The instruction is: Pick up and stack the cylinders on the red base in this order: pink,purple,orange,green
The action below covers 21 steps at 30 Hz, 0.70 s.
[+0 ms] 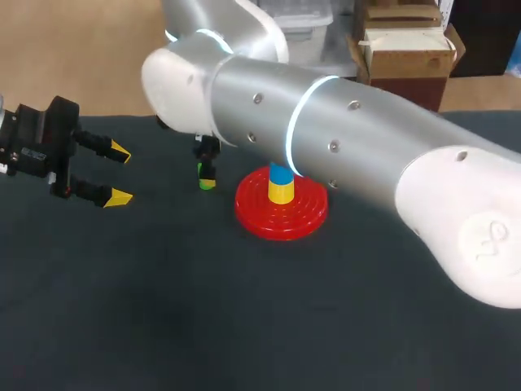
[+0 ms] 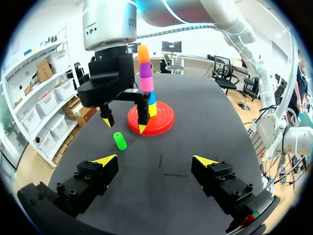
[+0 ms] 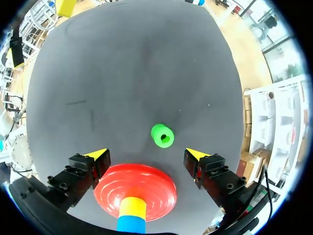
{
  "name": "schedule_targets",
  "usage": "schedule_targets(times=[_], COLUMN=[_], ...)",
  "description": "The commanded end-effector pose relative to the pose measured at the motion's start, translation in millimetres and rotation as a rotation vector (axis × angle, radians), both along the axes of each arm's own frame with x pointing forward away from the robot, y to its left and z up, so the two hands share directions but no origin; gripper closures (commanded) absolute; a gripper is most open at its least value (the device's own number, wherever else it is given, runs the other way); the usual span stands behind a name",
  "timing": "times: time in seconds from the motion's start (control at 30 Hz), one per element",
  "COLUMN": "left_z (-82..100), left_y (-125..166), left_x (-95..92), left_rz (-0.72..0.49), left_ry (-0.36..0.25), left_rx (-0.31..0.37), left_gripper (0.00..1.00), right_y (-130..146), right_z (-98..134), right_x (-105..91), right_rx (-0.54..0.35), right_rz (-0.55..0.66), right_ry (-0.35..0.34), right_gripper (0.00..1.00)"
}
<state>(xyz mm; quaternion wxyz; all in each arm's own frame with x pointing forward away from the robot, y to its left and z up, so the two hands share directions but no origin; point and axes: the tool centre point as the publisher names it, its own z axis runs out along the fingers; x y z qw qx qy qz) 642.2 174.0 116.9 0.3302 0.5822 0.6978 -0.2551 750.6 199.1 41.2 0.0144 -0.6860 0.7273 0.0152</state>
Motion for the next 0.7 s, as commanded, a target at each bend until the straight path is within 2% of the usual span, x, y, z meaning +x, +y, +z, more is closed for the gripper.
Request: schedule_targets(times=[0.03,0.7], left_z=[-0.6,-0.6], left_y=[1.0,1.0], left_x=[0.5,0.5], left_rz=[-0.003,-0.003], left_ry=[-0.001,-0.001], left_rx=[-0.002,-0.002], left_gripper=[0.00,0.00], right_y=[14.1,23.5], right_z=[-2.0,-11.5], right_x=[18.8,30.4], right_rx=[-0.028,-0.007], right_rz=[0.006,0.017], right_ry=[0.056,0.072], right_gripper=[0.00,0.00])
